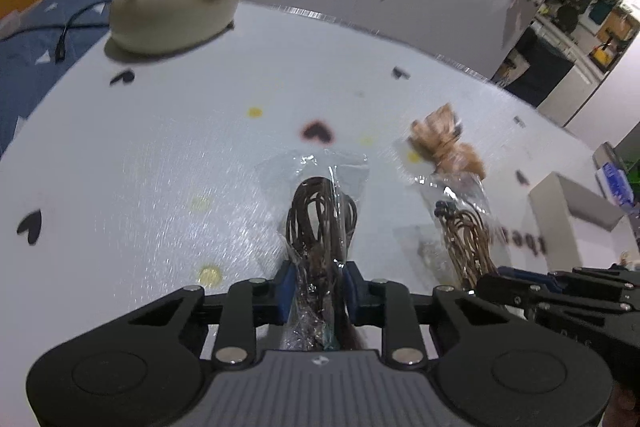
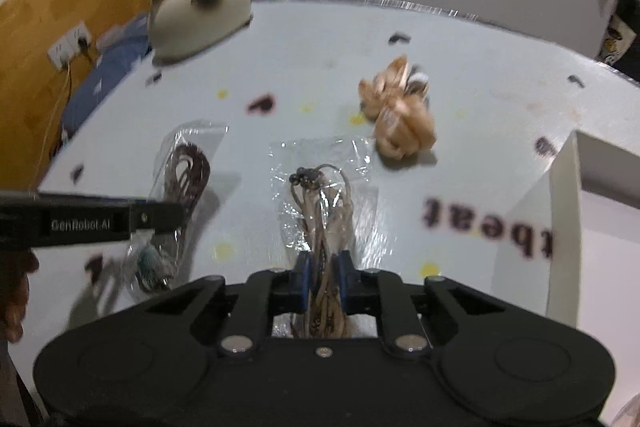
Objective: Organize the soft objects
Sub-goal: 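Lift both bagged cords and carry them over the white tray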
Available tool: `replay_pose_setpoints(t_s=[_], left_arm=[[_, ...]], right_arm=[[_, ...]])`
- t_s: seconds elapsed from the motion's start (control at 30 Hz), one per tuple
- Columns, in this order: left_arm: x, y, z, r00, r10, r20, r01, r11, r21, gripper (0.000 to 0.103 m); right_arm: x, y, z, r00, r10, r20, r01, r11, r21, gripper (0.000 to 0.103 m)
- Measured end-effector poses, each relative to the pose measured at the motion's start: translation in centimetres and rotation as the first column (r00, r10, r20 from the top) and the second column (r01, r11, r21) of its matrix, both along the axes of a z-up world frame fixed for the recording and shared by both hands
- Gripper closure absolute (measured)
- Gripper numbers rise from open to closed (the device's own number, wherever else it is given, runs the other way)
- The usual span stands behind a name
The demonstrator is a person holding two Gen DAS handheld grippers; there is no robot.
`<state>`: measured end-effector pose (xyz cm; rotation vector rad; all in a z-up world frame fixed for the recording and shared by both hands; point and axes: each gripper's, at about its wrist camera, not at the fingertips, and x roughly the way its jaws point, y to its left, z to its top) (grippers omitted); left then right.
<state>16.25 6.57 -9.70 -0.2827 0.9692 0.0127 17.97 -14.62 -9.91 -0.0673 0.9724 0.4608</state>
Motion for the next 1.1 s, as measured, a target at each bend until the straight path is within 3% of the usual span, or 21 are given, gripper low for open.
replay_pose_setpoints(t_s=[0.53,1.1], left_arm=[[-2.5,-3.5,7.1,0.976,-0.05,0.213,0.048,0.999,0.015,0.077],[-3.4,-12.6,11.6,0.936,-0.121,0.33,0.124,0.992,0.012,0.077]], right_arm=[[-3.3,-3.2,6.6,0.968,-0.132,0.214,0.104,0.985,0.135,0.089],[-6.2,-12.3,11.5,0.92,-0.244,0.307,0.178,0.957,0.228,0.089]])
